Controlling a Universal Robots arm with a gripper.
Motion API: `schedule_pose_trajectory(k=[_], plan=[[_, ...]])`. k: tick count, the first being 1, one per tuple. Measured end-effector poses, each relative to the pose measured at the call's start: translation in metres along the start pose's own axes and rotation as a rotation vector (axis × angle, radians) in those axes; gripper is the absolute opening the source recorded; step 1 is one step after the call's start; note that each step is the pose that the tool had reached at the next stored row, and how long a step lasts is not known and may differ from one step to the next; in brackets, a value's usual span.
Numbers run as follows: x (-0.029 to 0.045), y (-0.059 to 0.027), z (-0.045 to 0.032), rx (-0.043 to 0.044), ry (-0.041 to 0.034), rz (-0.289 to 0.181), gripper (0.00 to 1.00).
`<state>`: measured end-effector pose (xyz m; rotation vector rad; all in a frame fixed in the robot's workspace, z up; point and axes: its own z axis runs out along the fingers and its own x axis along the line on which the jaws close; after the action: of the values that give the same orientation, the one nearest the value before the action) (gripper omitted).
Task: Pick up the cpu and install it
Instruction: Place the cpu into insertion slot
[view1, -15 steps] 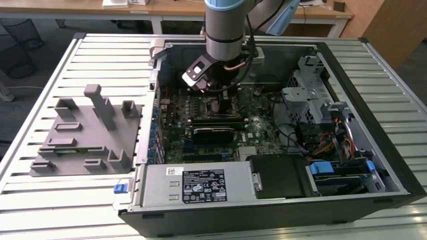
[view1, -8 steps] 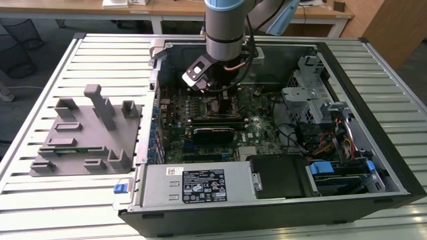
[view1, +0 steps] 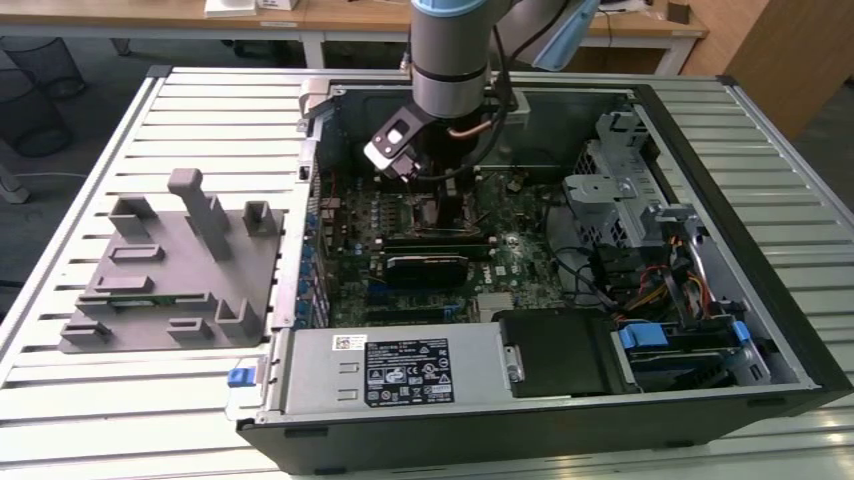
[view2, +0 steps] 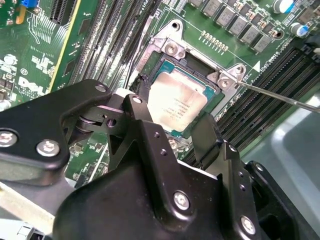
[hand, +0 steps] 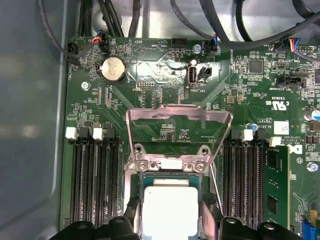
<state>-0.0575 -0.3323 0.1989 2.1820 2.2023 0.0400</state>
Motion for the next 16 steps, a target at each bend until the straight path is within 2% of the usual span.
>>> schedule_pose_trajectory(k=[4,6,7,9,10,13,16], plan=[[0.0000,0.0002,-0.0044,-0.0001,0.0001,0.000,0.59],[0.0000,0.0003,-0.0059,0.0000,0.0000,0.000,0.47],[0.0000,0.0004,-0.0065,0.0000,0.0000,0.000,0.47],[0.0001,0.0004,-0.0078,0.0000,0.0000,0.000,0.35],[0.0001,0.0004,-0.0085,0.0000,-0.0001,0.000,0.35],[0.0001,0.0005,-0.0104,-0.0001,0.0000,0.000,0.17],[0.0001,0.0006,-0.0130,0.0001,0.0001,0.000,0.11]])
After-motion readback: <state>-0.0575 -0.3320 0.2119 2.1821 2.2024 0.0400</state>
